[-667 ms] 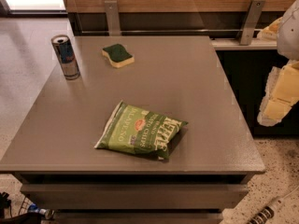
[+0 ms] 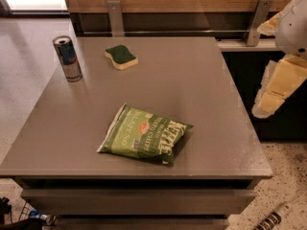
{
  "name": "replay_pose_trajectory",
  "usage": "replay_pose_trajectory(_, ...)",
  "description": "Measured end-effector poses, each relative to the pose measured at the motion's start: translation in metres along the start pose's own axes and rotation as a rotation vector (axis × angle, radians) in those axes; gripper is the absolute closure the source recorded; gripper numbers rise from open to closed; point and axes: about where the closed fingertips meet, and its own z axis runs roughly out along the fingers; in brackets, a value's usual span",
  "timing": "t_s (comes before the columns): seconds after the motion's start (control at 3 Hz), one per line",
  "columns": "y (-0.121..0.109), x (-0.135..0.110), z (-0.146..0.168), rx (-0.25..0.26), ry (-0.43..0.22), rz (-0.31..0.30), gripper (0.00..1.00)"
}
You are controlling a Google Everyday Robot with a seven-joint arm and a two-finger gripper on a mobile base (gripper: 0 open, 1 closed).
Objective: Pick sponge
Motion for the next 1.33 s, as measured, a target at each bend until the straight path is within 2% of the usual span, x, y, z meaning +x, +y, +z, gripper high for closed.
replay_pose_trajectory(0.33,-0.019,-0.022,0.03,0.009,-0.114,0.066,0.0)
replay_pose_trajectory(0.67,-0.041,-0.064,0.083,-0.004,-0.369,0.215,0.0)
replay_pose_trajectory(1.0,-0.08,-0.11,0.108,0.059,-0.607,0.282,0.0)
replay_pose_trajectory(1.33,-0.116,-0.138,0.114,0.149,-0.734,0.306,0.0)
